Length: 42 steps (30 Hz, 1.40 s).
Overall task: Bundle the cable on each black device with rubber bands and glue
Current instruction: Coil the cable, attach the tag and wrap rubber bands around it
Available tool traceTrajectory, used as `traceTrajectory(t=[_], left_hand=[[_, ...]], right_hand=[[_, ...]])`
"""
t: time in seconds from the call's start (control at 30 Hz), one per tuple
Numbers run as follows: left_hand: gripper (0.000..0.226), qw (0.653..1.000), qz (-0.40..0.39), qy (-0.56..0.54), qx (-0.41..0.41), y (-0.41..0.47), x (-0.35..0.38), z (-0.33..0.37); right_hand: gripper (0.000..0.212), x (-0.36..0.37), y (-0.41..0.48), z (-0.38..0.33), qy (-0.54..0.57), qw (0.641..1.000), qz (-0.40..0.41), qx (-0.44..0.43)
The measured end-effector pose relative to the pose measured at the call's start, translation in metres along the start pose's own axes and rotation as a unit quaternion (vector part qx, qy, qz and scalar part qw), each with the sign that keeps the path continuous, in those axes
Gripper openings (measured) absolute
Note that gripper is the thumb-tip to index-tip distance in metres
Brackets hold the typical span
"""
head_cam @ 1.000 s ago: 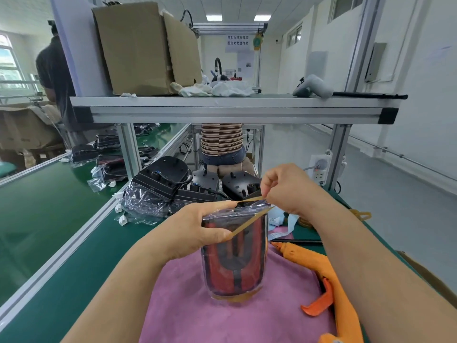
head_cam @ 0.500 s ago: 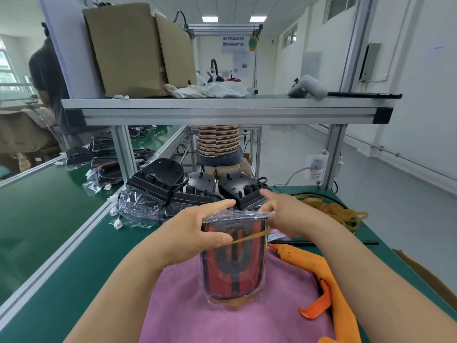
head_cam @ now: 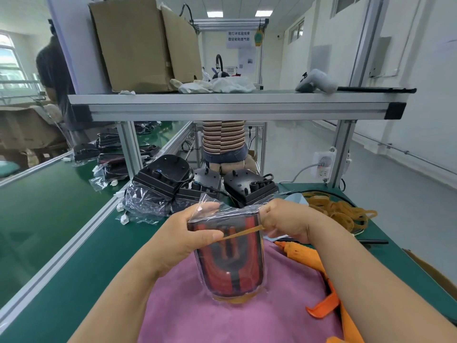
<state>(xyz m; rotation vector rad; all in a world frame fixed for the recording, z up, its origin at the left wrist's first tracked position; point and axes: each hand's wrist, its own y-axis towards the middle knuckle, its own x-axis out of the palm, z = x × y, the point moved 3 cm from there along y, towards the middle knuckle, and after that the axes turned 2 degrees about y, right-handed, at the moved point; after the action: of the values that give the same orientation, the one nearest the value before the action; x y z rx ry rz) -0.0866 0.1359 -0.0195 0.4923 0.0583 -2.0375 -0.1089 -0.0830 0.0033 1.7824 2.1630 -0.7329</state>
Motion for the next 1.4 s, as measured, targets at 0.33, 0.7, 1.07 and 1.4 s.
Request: traceTrajectory(t=[0.33, 0.7, 1.07, 1.4], left_hand=[[0.056, 0.989, 0.062, -0.128, -0.035, -0.002, 0.006, -0.029], [0.057, 0.981, 0.075, -0.174, -0.034, -0.006, 0.006, -0.039], [0.061, 0.998, -0.033, -0.06, 0.01, -0.017, -0.003, 0.002], [0.053, 0.975, 0.021, 0.175, 0.131, -0.022, 0.02, 0.01]], right_hand=[[0.049, 0.006, 0.004, 0.02, 0.074, 0.995, -0.063, -0.003], [0.045, 0.023, 0.001, 0.032, 0.136, 0.983, -0.114, -0.049], [0.039, 0.028, -0.013, 0.019, 0.046, 0.983, -0.019, -0.176], [0.046, 0.041, -0.002, 0.024, -0.132, 0.959, 0.104, -0.227]])
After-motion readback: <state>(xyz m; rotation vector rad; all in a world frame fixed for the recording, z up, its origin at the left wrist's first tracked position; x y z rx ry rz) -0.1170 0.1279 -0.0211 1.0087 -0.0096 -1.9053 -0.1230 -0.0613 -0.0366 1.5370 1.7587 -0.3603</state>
